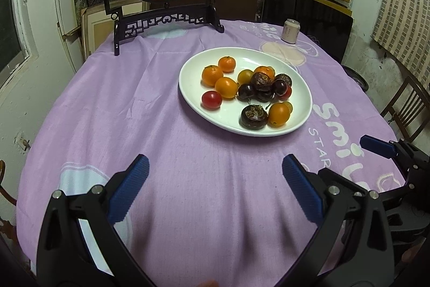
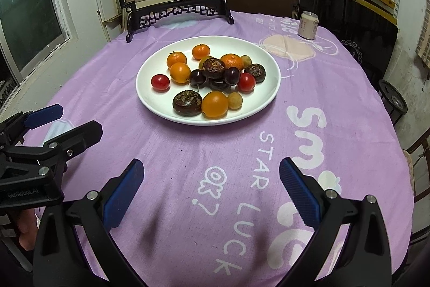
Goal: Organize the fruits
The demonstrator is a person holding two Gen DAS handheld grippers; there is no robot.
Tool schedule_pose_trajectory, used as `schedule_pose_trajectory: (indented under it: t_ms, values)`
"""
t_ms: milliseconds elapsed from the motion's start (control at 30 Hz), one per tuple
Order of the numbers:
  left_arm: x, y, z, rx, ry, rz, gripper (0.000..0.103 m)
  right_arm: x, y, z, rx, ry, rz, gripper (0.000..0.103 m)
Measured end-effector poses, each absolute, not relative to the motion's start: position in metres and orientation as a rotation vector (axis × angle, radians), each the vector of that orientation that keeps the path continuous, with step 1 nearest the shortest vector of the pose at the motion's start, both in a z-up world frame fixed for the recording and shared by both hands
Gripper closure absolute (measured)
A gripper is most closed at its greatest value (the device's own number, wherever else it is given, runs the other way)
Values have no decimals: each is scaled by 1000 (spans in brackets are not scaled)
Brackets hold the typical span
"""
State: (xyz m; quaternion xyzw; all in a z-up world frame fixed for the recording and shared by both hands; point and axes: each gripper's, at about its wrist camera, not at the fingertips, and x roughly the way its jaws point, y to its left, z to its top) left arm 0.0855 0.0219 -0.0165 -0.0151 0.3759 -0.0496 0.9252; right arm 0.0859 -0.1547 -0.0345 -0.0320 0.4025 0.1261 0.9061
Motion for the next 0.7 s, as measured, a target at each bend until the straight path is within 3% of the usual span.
schedule_pose_trajectory:
  t_ms: [700]
  values:
    - [87,25,-19,-37,782,-96,2,86,-153,-35,-66,833,260,2]
